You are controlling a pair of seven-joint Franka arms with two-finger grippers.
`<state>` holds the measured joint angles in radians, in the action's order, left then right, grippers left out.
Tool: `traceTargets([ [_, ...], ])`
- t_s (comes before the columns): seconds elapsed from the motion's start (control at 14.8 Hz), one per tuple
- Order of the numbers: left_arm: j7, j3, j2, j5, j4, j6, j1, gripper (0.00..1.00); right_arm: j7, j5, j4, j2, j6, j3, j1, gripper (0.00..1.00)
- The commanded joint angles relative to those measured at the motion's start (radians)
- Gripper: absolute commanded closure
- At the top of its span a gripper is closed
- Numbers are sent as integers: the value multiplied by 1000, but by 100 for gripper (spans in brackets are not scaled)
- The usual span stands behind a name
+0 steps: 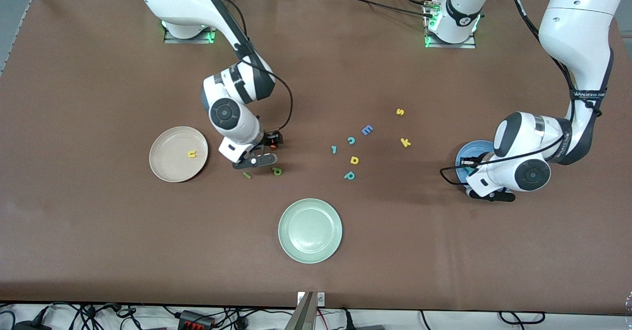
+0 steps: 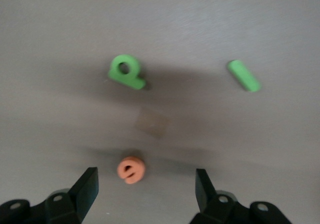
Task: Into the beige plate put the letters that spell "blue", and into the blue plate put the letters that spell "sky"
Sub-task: 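Release the u on the white plate while the left gripper drops y on blue plate, then grasp the orange e with the right gripper while the left gripper grasps yellow k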
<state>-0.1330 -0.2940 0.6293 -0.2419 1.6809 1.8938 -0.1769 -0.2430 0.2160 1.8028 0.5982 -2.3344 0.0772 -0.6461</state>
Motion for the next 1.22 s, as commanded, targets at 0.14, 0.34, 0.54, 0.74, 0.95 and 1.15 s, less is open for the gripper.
traceTargets([
  [0.14, -55, -105, -13, 36, 20, 4, -12, 0, -50, -18, -30, 46, -11, 16, -46, 25],
  [0.34, -314, -187, -13, 46, 64, 53, 2, 0, -137, -136, -33, 60, -10, 16, -61, 25],
  [0.54, -462, -217, -74, 46, 259, 287, -6, 0, -151, -147, -42, 66, -6, 16, -66, 28],
  [0.74, -572, -218, -94, 39, 319, 338, 7, 0, -153, -147, -56, 80, -5, 16, -66, 33],
  [0.95, -667, -218, -85, 36, 379, 427, -1, 2, -153, -150, -54, 81, 1, 16, -67, 37],
  [1.15, -701, -220, -83, 36, 402, 467, 2, 7, -151, -150, -51, 83, 3, 15, -67, 37],
])
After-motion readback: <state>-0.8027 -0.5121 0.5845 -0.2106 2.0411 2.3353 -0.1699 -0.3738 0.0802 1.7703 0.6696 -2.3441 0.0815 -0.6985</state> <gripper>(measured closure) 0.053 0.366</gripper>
